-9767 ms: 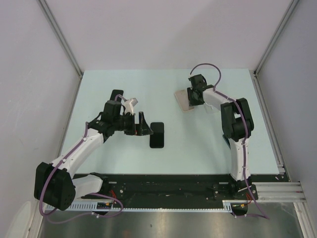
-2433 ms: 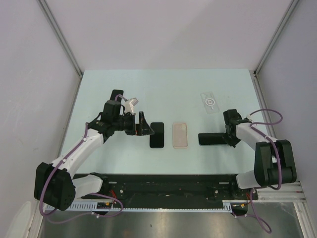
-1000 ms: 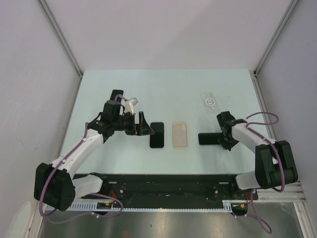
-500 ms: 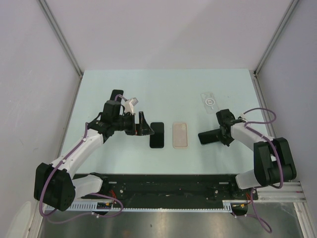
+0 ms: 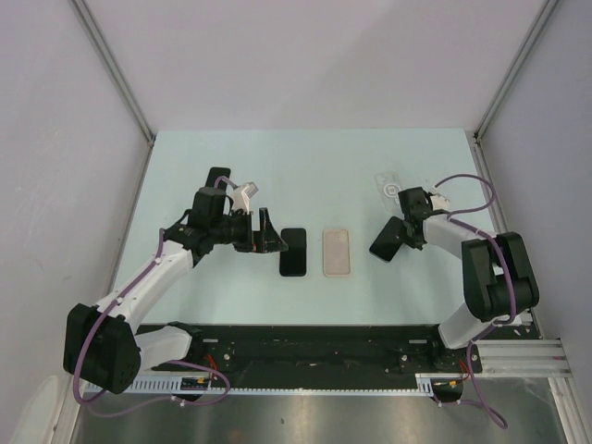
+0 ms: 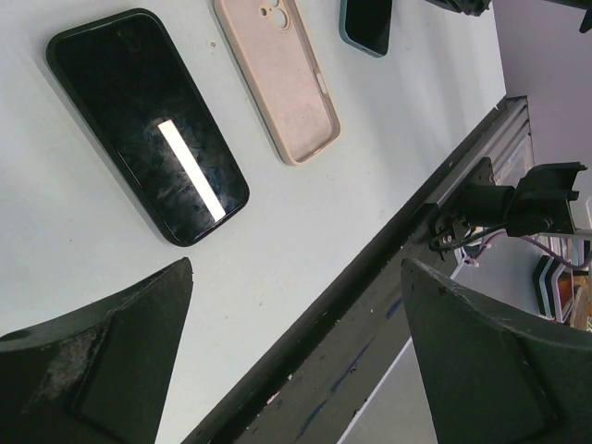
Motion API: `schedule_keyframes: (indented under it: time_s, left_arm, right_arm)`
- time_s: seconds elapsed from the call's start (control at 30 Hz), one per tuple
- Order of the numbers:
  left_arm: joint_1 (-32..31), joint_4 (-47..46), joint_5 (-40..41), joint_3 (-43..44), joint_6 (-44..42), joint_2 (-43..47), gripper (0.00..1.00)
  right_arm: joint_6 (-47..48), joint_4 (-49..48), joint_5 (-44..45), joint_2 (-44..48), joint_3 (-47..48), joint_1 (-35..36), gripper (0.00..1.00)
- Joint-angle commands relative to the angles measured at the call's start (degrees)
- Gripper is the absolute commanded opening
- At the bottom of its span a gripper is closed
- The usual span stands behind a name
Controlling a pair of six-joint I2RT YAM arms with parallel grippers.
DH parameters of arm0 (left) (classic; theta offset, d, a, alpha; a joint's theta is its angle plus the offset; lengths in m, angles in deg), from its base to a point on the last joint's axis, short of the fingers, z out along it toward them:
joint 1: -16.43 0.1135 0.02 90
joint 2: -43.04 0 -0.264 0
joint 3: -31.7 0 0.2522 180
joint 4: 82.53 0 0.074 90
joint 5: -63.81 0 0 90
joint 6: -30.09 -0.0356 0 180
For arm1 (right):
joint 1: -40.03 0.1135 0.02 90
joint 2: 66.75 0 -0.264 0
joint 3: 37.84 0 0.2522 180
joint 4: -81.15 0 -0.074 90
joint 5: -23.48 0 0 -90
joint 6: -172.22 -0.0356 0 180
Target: Put the phone into the phone case
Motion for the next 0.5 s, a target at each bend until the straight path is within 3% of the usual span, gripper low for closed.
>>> schedule_keyframes:
  time_s: [0.0,0.17,0.2,0.3,0.47]
  left_arm:
    - [0.3,-1.2,-0.8,-0.1,-0.3,1.3,0.98]
    - [0.3,-1.3,-1.1,-0.1,-0.3,1.4,0.98]
    - [0.3,-1.3,-1.2,-0.2,-0.2,1.5,0.98]
    - [0.3,-1.5,-1.6,-0.2,-0.1,1.7,0.98]
    - [0.3,-1.7,-2.0,-0.4,0.1,1.4,0.98]
  right_arm:
    - [4.0,-0.5,-0.8,1.6,1.7,0.5,0.12]
    - [2.4,1.1,1.1,5.5,1.9,1.1,0.37]
    - [1.4,1.5,1.2,5.9,2.1,1.3,0.52]
    - [0.2,1.2,0.6,5.9,2.4,2.2,0.69]
    - [-2.0,0.1,-0.4,4.4,3.7,3.9,0.85]
